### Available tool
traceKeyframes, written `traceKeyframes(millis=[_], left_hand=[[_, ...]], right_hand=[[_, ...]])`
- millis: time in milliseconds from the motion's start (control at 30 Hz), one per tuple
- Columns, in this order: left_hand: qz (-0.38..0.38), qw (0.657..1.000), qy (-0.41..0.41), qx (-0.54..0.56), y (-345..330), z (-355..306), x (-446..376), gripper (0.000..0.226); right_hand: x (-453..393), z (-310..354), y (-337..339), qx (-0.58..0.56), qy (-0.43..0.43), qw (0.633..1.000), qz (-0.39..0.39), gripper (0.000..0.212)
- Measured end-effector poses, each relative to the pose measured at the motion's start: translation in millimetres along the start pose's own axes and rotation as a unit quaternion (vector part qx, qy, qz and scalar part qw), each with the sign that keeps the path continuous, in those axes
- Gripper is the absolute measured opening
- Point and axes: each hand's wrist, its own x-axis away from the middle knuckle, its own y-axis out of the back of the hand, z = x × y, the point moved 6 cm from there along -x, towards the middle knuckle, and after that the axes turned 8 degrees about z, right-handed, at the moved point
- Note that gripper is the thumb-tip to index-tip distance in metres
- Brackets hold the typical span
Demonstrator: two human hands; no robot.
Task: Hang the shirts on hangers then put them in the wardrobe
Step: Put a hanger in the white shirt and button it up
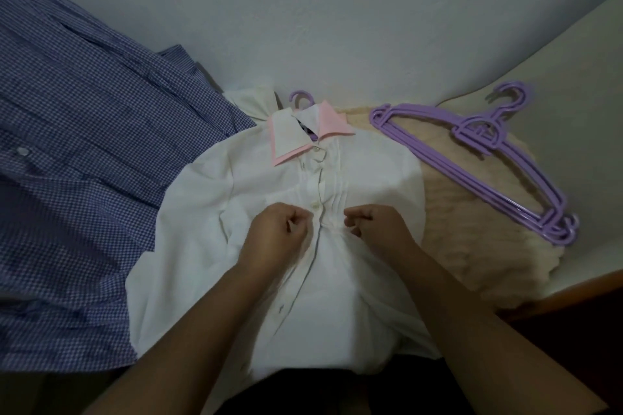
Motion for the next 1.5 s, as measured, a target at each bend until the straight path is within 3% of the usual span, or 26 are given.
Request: traceKeyframes(millis=[133, 233, 433, 533, 700, 767, 833, 933, 1033, 1200, 1400, 1500], left_hand=[[0.116, 0.989, -0.002, -0.094, -23, 3, 19, 0.021], [0.142, 0.979, 0.062, -0.132, -27, 11, 29, 0.027], [0.176, 0.961, 0.096, -0.188, -24, 11, 48, 0.024], [0.151, 0.973, 0.111, -0.138, -21, 10, 49, 0.024], [0.113, 0.975, 0.181, 0.067, -25, 17, 59, 0.041], [0.099, 0.969, 0.188, 0.123, -31, 20, 66, 0.041], [0.073, 0.964, 0.182, 0.181, -35, 19, 73, 0.034], [0.032, 0.952, 0.173, 0.249, -40, 16, 80, 0.013], [-0.01, 0.95, 0.178, 0.256, -40, 23, 83, 0.028], [-0.013, 0.94, 0.165, 0.297, -39, 32, 89, 0.032], [-0.004, 0.908, 0.182, 0.378, -49, 34, 88, 0.027], [-0.019, 0.92, 0.184, 0.347, -48, 35, 86, 0.027]], right_hand=[[19, -12, -9, 0.0, -0.071, 0.997, 0.028, 0.028], [30, -11, -16, 0.093, -0.072, 0.991, 0.066, 0.028], [44, -6, -27, 0.244, -0.036, 0.964, 0.097, 0.042], [51, -2, -30, 0.265, 0.009, 0.962, 0.061, 0.026], [58, -4, -42, 0.292, 0.009, 0.954, 0.074, 0.012], [59, -2, -42, 0.253, 0.0, 0.965, 0.066, 0.014], [61, -3, -42, 0.136, -0.03, 0.989, 0.057, 0.025], [69, -5, -47, -0.044, -0.07, 0.996, 0.043, 0.019], [73, -9, -54, -0.131, -0.05, 0.989, 0.038, 0.014], [75, -13, -61, -0.141, -0.021, 0.989, 0.041, 0.011], [71, -17, -63, -0.157, -0.051, 0.985, 0.045, 0.008], [70, -18, -63, -0.176, -0.065, 0.982, 0.034, 0.008]])
